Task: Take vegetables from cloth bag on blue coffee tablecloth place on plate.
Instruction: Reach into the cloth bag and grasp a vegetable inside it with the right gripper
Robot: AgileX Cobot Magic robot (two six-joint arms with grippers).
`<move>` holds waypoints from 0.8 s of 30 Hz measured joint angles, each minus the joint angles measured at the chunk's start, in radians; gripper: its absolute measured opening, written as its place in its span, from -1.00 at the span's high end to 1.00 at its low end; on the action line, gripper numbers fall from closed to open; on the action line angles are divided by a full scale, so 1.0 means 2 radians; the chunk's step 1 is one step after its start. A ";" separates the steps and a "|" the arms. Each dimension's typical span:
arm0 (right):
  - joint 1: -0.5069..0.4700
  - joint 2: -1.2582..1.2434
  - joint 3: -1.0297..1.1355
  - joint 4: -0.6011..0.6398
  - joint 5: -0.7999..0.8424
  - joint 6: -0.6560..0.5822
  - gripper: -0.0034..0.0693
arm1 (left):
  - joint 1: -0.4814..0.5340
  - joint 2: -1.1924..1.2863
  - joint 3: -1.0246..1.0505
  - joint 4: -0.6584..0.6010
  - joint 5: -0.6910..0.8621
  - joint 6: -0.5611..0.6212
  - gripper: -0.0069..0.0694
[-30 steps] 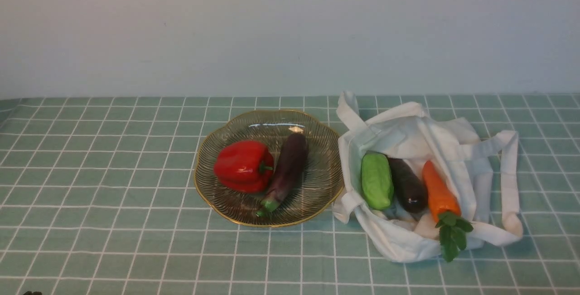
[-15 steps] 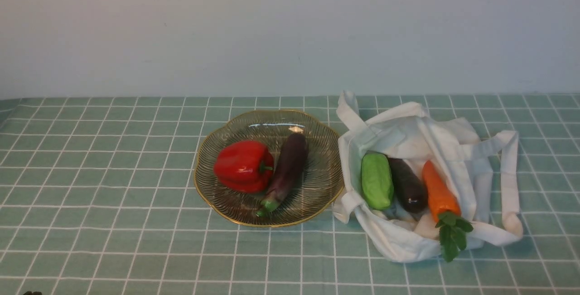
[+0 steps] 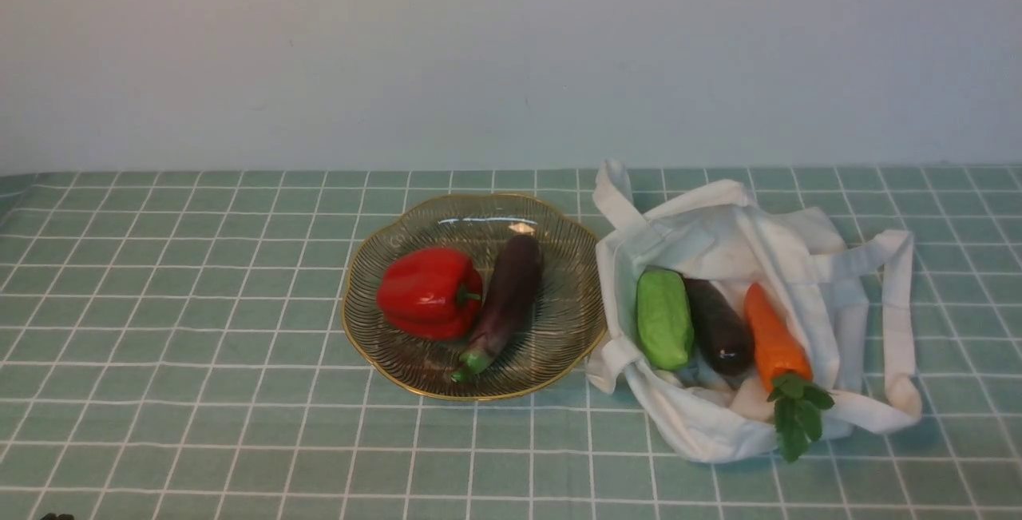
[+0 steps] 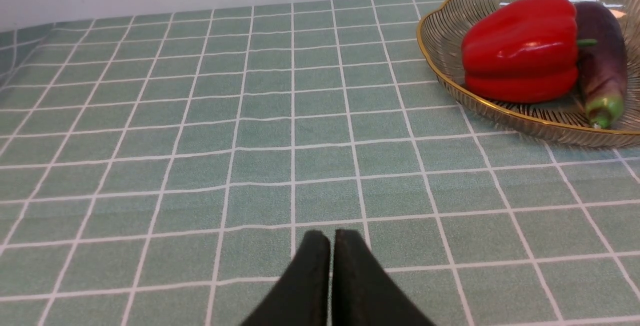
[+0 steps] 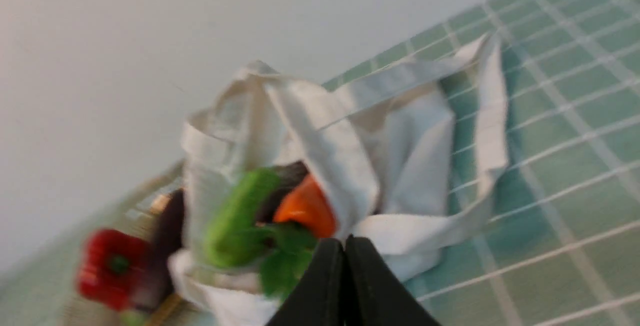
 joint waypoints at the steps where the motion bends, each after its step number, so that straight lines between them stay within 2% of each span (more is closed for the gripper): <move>1: 0.000 0.000 0.000 0.039 -0.001 0.012 0.95 | 0.000 0.000 0.000 0.000 0.000 0.000 0.83; 2: 0.000 0.000 0.000 0.072 -0.005 0.020 0.95 | 0.000 0.000 0.000 0.000 0.000 0.000 0.83; 3: 0.000 0.000 0.000 0.072 -0.005 0.020 0.95 | 0.000 0.000 0.000 0.000 0.000 0.000 0.83; 4: 0.000 0.000 0.000 0.126 -0.014 0.025 0.95 | 0.000 0.000 0.000 0.000 0.000 0.000 0.83; 8: 0.000 0.000 0.000 0.172 -0.024 0.025 0.95 | 0.000 0.000 0.000 0.000 0.000 0.000 0.83; 12: 0.000 0.000 -0.011 0.199 -0.035 -0.011 0.95 | 0.000 0.000 0.000 0.000 0.000 0.000 0.83; 13: 0.000 0.000 -0.013 0.198 -0.036 -0.018 0.95 | 0.000 0.000 0.000 0.000 0.000 0.000 0.83; 18: 0.000 0.044 -0.137 0.174 -0.022 -0.139 0.95 | 0.000 0.000 0.000 0.000 0.000 0.000 0.83; 21: 0.000 0.155 -0.227 0.117 0.067 -0.190 0.95 | 0.000 0.000 0.000 0.000 0.000 0.000 0.83; 24: 0.000 0.241 -0.287 0.075 0.140 -0.202 0.94 | 0.000 0.000 0.000 0.000 0.000 0.000 0.83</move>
